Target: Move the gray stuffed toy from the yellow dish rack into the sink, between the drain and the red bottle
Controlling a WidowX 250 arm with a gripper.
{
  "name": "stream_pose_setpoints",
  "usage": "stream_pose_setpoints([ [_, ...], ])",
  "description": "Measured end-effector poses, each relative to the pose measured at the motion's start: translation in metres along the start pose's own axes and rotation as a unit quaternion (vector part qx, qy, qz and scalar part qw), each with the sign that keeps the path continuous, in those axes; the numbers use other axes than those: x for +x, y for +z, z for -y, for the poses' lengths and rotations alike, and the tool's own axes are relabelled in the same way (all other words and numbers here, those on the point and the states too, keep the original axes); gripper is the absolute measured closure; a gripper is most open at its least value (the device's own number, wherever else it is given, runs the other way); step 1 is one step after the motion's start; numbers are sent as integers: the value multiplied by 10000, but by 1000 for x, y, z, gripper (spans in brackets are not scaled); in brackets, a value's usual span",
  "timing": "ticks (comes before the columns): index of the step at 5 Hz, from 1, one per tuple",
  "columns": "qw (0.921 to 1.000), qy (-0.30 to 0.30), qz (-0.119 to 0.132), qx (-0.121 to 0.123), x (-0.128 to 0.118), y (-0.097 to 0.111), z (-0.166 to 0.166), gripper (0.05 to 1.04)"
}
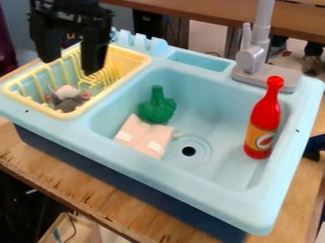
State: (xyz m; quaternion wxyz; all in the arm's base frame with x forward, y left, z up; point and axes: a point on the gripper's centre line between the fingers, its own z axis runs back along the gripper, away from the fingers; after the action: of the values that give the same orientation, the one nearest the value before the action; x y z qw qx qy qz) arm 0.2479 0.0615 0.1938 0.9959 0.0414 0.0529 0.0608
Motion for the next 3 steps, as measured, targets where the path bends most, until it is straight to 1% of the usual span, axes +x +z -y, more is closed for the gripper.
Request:
stream_pose_setpoints([
  [1, 9999, 50, 65, 60, 14, -14, -10, 83],
  [2, 9998, 145, -11, 115, 24, -22, -22, 83],
  [3, 9995, 284, -93, 82, 34, -34, -31, 83],
])
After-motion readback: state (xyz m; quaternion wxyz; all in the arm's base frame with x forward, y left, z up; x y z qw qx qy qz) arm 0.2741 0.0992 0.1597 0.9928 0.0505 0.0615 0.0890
